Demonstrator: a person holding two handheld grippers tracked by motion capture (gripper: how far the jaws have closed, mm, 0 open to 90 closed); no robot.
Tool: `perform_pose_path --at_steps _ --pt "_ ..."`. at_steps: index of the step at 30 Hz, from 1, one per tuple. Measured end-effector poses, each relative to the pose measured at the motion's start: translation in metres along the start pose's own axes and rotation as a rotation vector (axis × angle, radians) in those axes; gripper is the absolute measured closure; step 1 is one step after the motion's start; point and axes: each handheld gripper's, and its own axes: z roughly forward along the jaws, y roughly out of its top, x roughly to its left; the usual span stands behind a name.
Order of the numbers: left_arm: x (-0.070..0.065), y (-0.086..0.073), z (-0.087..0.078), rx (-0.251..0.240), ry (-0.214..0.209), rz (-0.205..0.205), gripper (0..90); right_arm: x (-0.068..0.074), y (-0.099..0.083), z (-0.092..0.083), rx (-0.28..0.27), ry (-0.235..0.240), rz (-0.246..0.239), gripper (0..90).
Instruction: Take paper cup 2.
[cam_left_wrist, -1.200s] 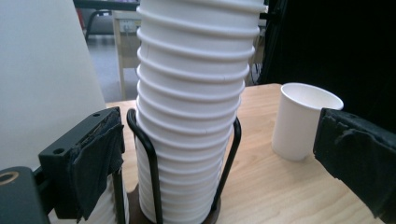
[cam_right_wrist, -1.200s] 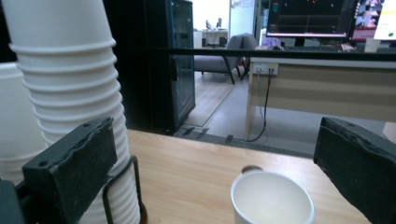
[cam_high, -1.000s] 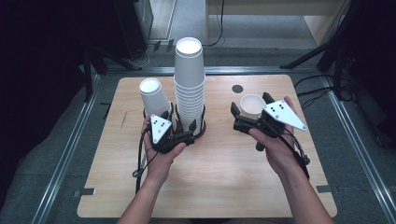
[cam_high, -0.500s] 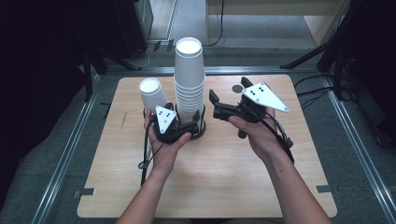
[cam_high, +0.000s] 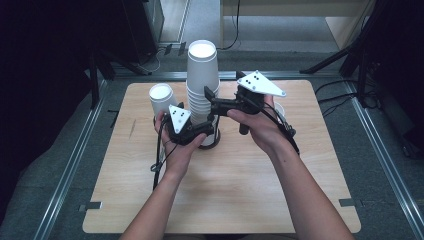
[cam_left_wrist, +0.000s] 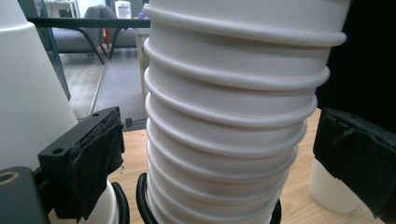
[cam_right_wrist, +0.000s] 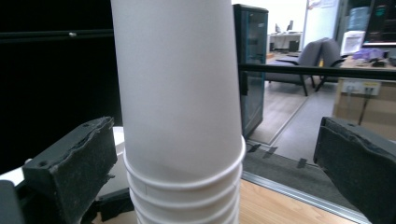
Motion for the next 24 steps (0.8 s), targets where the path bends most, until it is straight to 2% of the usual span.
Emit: perform_pose_path --at_steps 4,9,21,24 --pt "0.0 0.0 0.003 0.0 -0.001 0.01 2.1 0.001 0.002 0.01 0.008 0.031 -0.007 0.0" --pt "-0.001 0.001 0.006 -0.011 -0.01 0.018 2.1 0.001 0.004 0.025 0.043 0.072 -0.019 0.0" --pt "0.0 0.002 0.011 -0.012 -0.026 0.03 2.1 0.006 0.001 0.052 0.071 0.096 0.003 0.0" --pt "0.0 0.002 0.011 -0.012 -0.028 0.031 2.1 0.007 -0.001 0.055 0.083 0.091 -0.012 4.3"
